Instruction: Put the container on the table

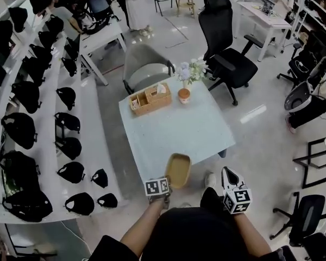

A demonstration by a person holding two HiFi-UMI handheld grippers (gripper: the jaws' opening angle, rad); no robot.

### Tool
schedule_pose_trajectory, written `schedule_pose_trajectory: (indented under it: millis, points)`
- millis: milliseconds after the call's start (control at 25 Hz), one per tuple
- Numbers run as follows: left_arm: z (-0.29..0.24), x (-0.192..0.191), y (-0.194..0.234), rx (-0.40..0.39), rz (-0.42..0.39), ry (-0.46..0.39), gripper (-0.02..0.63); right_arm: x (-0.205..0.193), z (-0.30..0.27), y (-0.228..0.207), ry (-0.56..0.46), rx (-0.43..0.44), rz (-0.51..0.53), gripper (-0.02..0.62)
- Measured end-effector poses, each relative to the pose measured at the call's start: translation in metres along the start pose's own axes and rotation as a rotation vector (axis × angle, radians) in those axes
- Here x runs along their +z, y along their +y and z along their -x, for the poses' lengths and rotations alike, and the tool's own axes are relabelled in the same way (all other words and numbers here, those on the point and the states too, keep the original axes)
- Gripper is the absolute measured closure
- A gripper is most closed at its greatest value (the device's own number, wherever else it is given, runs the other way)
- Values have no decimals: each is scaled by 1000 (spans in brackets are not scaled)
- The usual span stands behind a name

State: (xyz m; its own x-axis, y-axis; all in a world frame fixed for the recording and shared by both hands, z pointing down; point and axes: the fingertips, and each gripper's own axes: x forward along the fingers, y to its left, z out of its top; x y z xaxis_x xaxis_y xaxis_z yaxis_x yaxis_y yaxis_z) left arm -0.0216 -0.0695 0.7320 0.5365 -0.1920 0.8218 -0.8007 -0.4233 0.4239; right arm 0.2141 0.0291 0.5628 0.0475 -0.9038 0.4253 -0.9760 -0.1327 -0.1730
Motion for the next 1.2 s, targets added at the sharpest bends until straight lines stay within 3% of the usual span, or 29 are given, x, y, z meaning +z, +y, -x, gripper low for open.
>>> schedule_pose_trajectory:
  millis: [360,600,960,1200]
  points:
    - [-35,30,-12,124,195,-39,591,37,-69,-61,32,160,19,597]
    - [-52,46,-18,178,323,-81,591,44,-110,-79,69,286,46,597]
    - [-49,54,15,297,453,-156,591,40,-161,-68,142,440,83,597]
    - [-70,78,47,306,550,-177,591,49,-195,-37,193,529,127,597]
